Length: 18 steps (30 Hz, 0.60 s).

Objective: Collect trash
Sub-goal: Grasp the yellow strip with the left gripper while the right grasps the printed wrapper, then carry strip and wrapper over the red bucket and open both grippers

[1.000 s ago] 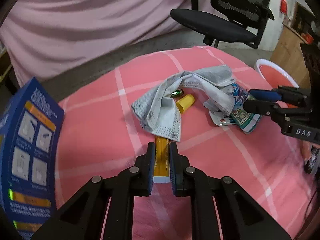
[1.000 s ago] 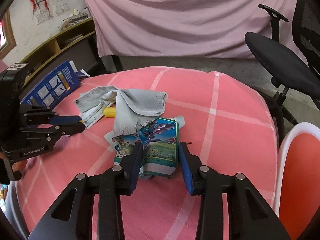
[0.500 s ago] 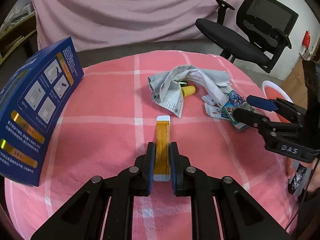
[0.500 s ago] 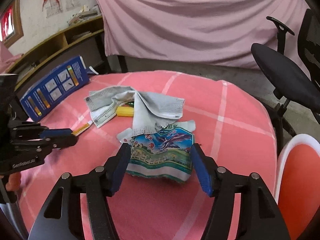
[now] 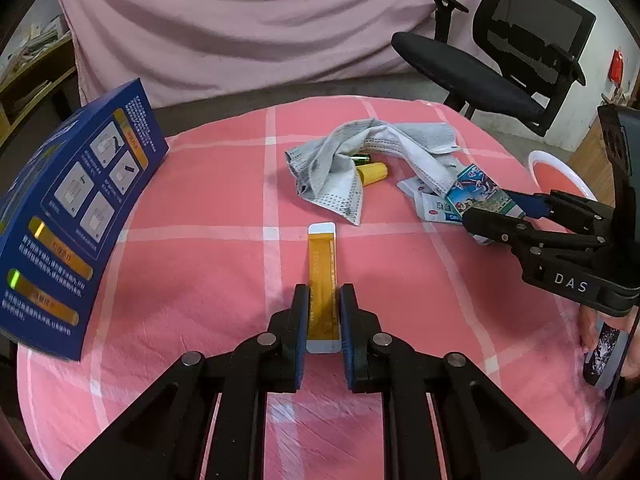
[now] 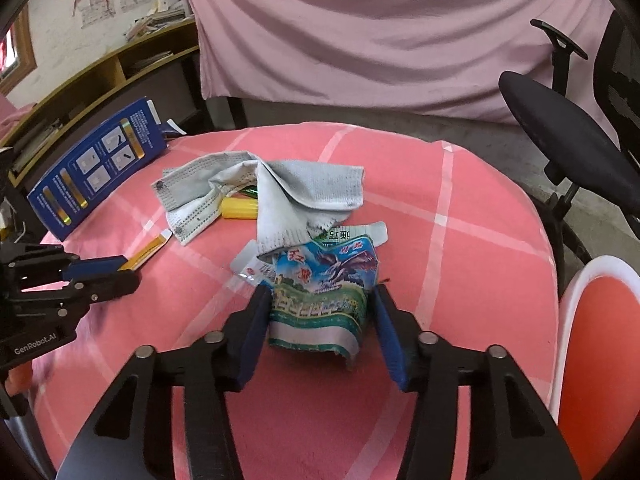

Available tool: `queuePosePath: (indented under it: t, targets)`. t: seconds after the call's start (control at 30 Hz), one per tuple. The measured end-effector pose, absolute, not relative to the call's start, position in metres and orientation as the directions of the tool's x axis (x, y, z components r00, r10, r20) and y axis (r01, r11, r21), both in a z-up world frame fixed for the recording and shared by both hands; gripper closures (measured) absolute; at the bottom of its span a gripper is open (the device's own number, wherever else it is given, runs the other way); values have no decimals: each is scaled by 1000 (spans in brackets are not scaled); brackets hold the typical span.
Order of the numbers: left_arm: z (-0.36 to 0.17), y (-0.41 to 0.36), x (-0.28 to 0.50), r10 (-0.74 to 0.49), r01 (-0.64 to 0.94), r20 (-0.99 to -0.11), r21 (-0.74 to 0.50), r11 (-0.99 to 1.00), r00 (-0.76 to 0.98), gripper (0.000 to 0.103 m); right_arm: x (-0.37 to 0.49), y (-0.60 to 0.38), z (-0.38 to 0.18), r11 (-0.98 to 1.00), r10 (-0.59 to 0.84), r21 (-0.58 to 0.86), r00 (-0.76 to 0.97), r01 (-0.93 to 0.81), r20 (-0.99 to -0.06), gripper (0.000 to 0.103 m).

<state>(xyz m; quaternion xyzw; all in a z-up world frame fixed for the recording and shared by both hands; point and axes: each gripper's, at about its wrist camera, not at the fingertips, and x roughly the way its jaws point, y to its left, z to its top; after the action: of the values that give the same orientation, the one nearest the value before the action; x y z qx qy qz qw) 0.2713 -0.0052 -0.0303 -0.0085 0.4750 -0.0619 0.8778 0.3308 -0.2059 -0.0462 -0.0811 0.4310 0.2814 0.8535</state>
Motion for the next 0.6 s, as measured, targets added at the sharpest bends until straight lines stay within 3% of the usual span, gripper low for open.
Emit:
queuePosePath:
  t: [0.07,0.27,0.6]
  targets:
    - [-30,-6,263,-125,95,-819,-86,992,559,91,327,-208,-45,828,415,106,474,-551,-777,64]
    - [-27,-9,239,-158,70,-771,-146,987,617,91,313,-218,-36,826,437,108,507,-553,-743,65]
    - [-19,-29,218,-155,51,-713,-164,985,684,91,283,-242,-7,833,496,106,649,-543,-577,65]
